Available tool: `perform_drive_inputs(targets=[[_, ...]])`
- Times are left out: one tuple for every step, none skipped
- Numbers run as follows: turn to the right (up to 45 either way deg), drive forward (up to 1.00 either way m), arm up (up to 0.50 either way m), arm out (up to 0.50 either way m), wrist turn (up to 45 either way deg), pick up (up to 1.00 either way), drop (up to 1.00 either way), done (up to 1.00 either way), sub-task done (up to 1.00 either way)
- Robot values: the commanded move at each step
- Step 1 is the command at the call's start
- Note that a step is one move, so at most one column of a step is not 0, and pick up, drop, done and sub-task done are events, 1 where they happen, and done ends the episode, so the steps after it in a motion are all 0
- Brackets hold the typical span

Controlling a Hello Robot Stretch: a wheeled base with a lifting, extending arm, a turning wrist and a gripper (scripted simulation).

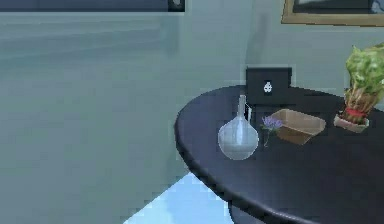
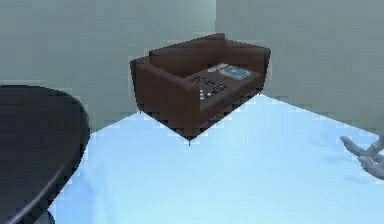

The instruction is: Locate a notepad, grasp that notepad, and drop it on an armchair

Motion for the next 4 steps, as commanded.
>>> perform_drive_inputs(targets=[[-45.0, 0.00, 0.00, 0.00, 0.0, 0.00, 0.00, 0.00, 0.00], [-27.0, 0.00, 0.00, 0.00, 0.0, 0.00, 0.00, 0.00, 0.00], [45.0, 0.00, 0.00, 0.00, 0.0, 0.00, 0.00, 0.00, 0.00], [45.0, 0.00, 0.00, 0.00, 0.0, 0.00, 0.00, 0.00, 0.00]])
